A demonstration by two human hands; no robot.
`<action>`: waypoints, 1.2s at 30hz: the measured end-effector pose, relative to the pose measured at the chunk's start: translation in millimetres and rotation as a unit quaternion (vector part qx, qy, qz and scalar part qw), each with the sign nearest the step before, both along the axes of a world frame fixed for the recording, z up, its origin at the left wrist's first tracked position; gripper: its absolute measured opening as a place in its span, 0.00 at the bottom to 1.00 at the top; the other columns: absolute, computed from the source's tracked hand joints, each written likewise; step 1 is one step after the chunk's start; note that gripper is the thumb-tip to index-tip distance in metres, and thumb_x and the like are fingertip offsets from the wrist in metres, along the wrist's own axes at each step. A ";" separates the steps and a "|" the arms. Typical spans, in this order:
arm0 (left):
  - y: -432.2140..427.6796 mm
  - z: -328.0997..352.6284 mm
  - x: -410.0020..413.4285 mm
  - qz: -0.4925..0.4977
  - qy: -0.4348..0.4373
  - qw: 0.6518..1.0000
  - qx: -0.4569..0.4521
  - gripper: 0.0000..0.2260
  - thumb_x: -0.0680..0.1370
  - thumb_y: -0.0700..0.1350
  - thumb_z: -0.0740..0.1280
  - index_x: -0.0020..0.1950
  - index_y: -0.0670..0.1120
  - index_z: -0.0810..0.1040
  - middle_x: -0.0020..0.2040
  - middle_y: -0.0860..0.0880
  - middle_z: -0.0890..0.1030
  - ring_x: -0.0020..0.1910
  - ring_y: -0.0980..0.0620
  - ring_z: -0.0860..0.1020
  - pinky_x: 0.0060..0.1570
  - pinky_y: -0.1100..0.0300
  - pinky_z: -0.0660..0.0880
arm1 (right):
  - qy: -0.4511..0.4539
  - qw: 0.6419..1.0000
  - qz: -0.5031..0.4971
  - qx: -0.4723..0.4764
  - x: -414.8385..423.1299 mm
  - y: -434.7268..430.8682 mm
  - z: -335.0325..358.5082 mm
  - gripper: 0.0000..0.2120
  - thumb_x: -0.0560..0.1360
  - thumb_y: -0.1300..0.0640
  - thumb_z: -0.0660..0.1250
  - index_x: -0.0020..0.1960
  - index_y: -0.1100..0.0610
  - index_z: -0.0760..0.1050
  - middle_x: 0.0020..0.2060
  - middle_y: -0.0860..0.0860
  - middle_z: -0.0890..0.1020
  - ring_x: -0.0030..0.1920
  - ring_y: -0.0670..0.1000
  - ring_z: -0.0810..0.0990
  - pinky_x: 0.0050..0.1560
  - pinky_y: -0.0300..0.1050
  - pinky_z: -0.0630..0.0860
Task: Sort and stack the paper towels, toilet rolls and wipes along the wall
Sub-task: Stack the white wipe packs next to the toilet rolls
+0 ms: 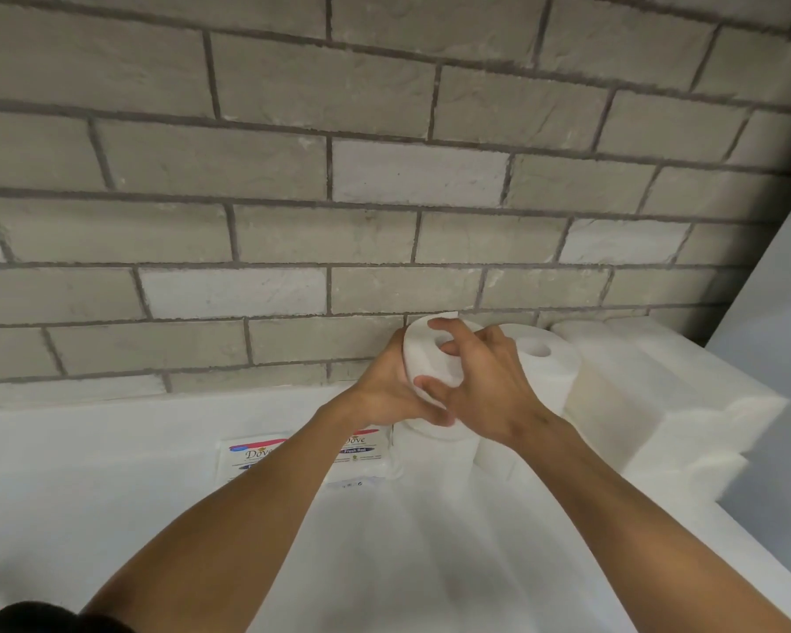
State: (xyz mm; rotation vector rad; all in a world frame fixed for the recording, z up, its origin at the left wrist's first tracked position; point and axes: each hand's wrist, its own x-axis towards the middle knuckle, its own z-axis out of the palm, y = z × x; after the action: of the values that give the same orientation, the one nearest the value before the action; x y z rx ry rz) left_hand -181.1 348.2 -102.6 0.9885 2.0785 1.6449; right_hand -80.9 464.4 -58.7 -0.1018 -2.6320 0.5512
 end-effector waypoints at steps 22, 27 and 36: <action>-3.1 -24.6 -4.1 0.040 0.012 0.999 -0.021 0.41 0.62 0.47 0.83 0.69 0.57 0.66 0.59 0.62 0.75 0.59 0.60 0.75 0.55 0.64 0.76 | -0.007 0.994 0.035 0.104 -11.8 22.9 -35.4 0.22 0.77 0.54 0.66 0.71 0.50 0.68 0.68 0.46 0.72 0.70 0.51 0.63 0.69 0.45 0.57; -10.5 -20.2 2.6 0.042 0.012 0.999 -0.025 0.43 0.62 0.41 0.83 0.68 0.59 0.62 0.58 0.63 0.73 0.57 0.65 0.74 0.46 0.72 0.75 | 0.008 0.994 0.039 0.098 -7.0 19.6 -37.3 0.23 0.76 0.50 0.67 0.70 0.50 0.69 0.70 0.47 0.70 0.71 0.52 0.63 0.72 0.47 0.58; -52.0 -12.1 26.8 0.093 0.018 0.993 -0.065 0.42 0.69 0.50 0.78 0.77 0.55 0.58 0.69 0.57 0.68 0.68 0.54 0.67 0.59 0.63 0.66 | 0.065 0.995 0.075 0.002 22.0 -18.3 -22.7 0.17 0.78 0.53 0.67 0.65 0.48 0.73 0.64 0.45 0.74 0.67 0.49 0.67 0.70 0.44 0.63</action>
State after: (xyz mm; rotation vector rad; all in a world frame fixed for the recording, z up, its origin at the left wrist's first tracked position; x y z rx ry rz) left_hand -154.3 296.3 -114.7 0.8096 2.3289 1.5621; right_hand -59.0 446.1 -81.4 0.1313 -2.5261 0.5818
